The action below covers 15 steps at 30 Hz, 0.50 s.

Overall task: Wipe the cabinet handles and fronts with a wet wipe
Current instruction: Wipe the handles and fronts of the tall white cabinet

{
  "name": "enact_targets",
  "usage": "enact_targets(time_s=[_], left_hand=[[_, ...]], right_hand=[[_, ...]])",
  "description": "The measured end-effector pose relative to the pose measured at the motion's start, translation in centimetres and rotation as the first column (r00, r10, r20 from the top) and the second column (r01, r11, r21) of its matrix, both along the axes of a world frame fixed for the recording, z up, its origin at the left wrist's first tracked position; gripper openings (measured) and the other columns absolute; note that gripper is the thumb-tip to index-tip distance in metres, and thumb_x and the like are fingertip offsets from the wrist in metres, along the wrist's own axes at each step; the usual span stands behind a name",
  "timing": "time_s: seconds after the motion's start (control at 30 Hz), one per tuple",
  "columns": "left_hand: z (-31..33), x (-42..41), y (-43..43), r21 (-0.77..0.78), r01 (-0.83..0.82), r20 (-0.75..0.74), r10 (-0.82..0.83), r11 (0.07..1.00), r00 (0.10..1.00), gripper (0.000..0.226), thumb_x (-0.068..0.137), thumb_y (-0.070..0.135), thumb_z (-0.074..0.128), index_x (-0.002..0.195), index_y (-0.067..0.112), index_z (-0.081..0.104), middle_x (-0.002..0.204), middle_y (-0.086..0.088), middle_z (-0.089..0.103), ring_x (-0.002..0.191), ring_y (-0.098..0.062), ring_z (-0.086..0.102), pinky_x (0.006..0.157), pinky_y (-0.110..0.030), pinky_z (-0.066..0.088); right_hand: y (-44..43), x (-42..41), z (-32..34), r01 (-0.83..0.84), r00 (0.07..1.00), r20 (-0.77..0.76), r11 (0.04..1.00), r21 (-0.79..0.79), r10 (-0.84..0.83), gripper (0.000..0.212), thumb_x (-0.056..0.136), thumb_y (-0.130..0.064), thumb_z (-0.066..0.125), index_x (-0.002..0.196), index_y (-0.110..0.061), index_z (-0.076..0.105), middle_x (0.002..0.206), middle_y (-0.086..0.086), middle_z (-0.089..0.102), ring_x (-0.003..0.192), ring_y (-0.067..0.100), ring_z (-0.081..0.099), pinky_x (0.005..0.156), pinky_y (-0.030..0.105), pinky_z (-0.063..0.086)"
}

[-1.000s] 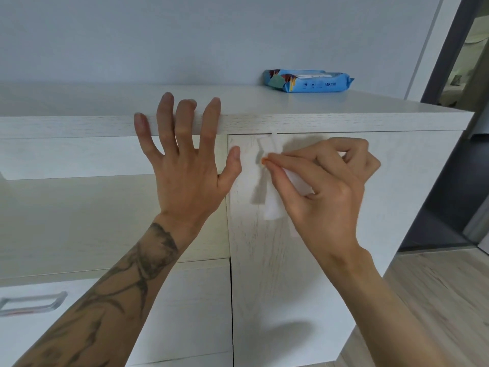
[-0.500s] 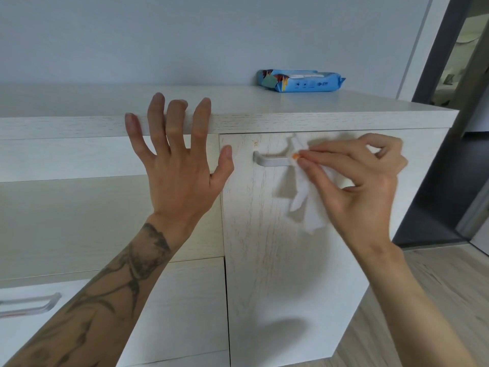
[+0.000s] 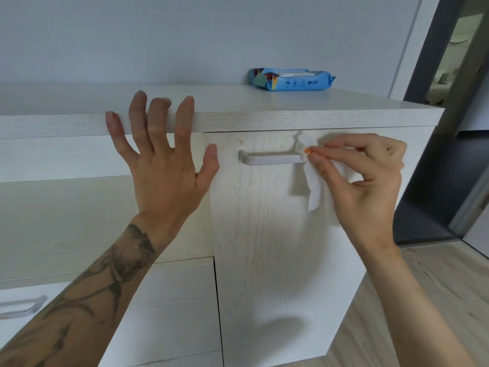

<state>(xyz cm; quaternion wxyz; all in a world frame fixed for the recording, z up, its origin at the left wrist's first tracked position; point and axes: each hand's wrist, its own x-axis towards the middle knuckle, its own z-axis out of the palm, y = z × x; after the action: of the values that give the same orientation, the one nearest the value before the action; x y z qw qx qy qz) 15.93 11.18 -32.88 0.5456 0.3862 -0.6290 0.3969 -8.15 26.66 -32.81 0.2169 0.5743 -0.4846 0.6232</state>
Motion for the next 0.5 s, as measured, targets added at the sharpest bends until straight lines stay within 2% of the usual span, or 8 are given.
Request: enact_targets(time_s=[0.07, 0.13, 0.2, 0.27, 0.4, 0.5], left_hand=[[0.0, 0.0, 0.0, -0.001, 0.000, -0.003, 0.000, 1.000, 1.000, 0.061, 0.109, 0.054, 0.037, 0.158, 0.018, 0.032, 0.152, -0.011, 0.030, 0.153, -0.039, 0.022, 0.130, -0.053, -0.008], [-0.1, 0.0, 0.0, 0.001, 0.012, -0.006, -0.012, 1.000, 1.000, 0.060, 0.109, 0.054, 0.037, 0.158, 0.019, 0.032, 0.152, -0.010, 0.030, 0.153, -0.038, 0.022, 0.130, -0.053, -0.009], [-0.1, 0.0, -0.1, 0.001, 0.012, -0.004, -0.012, 1.000, 1.000, 0.061, 0.109, 0.054, 0.036, 0.158, 0.019, 0.032, 0.152, -0.010, 0.030, 0.154, -0.038, 0.022, 0.130, -0.053, -0.009], [-0.1, 0.1, -0.1, -0.001, 0.009, 0.002, -0.009, 1.000, 1.000, 0.061, 0.109, 0.054, 0.034, 0.159, 0.018, 0.032, 0.153, -0.010, 0.030, 0.154, -0.039, 0.022, 0.130, -0.054, -0.008], [0.1, 0.2, 0.3, 0.012, 0.001, -0.003, -0.001, 1.000, 1.000, 0.061, 0.110, 0.054, 0.034, 0.158, 0.017, 0.034, 0.153, -0.010, 0.031, 0.154, -0.040, 0.023, 0.130, -0.054, -0.006], [0.2, 0.3, 1.0, 0.045, -0.018, 0.008, 0.018, 0.999, 1.000, 0.062, 0.110, 0.052, 0.039, 0.160, 0.015, 0.036, 0.157, -0.015, 0.038, 0.155, -0.041, 0.024, 0.131, -0.057, -0.002]], right_hand=[[-0.2, -0.3, -0.3, -0.036, 0.994, 0.099, 0.999, 0.020, 0.034, 0.009, 0.095, -0.029, 0.078, 0.104, -0.026, 0.079, 0.104, -0.008, 0.072, 0.117, 0.031, 0.056, 0.099, 0.027, 0.037], [-0.5, -0.1, -0.8, -0.086, 0.983, 0.168, 0.996, 0.035, 0.079, 0.011, 0.096, -0.026, 0.076, 0.106, -0.026, 0.078, 0.104, -0.010, 0.075, 0.119, 0.028, 0.058, 0.100, 0.026, 0.042], [-0.8, 0.4, -1.3, -0.116, 0.968, 0.227, 0.993, 0.025, 0.107, 0.013, 0.097, -0.023, 0.075, 0.109, -0.029, 0.077, 0.106, -0.018, 0.074, 0.119, 0.015, 0.058, 0.100, 0.028, 0.047], [-0.9, 1.3, -1.9, -0.115, 0.953, 0.279, 0.993, -0.013, 0.114, 0.012, 0.098, -0.024, 0.074, 0.108, -0.030, 0.077, 0.106, -0.020, 0.073, 0.116, 0.012, 0.058, 0.101, 0.034, 0.049], [-1.1, 2.5, -2.8, 0.081, 0.986, 0.156, 0.989, -0.121, -0.061, 0.009, 0.102, -0.024, 0.073, 0.110, -0.027, 0.076, 0.097, -0.010, 0.070, 0.107, 0.021, 0.054, 0.091, 0.049, 0.046], [-1.4, 2.8, -2.8, 0.207, 0.978, 0.054, 0.955, -0.212, -0.200, 0.009, 0.103, -0.018, 0.072, 0.106, -0.019, 0.081, 0.088, -0.001, 0.070, 0.101, 0.021, 0.050, 0.081, 0.052, 0.042]])
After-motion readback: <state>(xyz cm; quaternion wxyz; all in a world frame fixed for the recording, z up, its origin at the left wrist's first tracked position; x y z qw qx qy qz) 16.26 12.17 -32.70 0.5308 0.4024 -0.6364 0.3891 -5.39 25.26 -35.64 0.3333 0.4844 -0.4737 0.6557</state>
